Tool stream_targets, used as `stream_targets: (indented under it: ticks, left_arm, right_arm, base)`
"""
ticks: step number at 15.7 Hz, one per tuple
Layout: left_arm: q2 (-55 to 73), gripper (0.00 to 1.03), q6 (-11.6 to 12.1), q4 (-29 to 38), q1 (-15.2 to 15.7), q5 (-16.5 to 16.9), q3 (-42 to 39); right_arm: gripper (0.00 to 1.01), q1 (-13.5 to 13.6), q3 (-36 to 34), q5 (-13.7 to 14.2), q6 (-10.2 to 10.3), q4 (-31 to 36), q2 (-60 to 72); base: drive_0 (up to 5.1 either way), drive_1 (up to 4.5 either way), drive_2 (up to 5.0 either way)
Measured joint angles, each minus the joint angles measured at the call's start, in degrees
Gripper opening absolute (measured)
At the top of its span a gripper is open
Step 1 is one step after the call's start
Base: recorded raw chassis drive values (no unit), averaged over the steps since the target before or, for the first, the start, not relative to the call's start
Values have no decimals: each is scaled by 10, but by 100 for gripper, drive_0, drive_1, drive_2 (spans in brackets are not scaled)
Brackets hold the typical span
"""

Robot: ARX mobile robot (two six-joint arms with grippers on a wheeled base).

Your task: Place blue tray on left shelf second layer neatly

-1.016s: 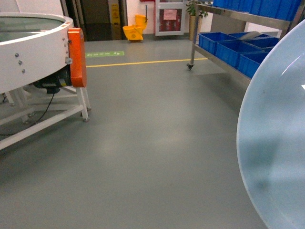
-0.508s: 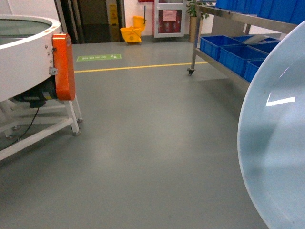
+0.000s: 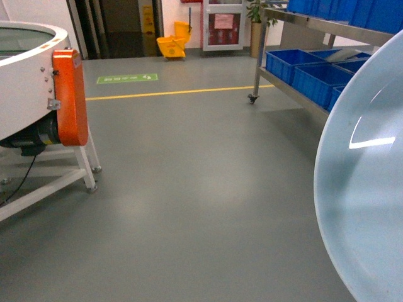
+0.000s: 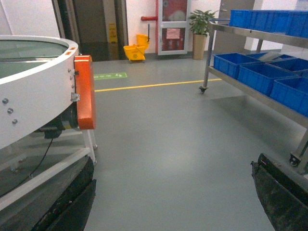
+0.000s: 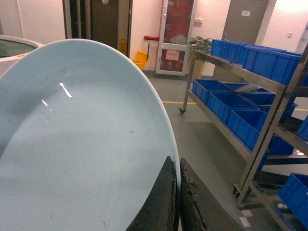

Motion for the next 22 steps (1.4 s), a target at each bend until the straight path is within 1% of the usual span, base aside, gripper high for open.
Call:
stream_targets:
  ticks: [5,13,22]
  left_arm:
    - [0,98,0,-2,0,0,0]
    - [0,98,0,0,0,0,0]
    - [0,98,0,0,0,0,0]
  right_arm:
    - [2,0,0,0,0,1,-1]
    - [2,0,0,0,0,1,-1]
    - [2,0,-1,0,0,2,2]
  base:
    - [-13,419,-445]
    - [-153,276,-583]
    - [-153,-153,-153]
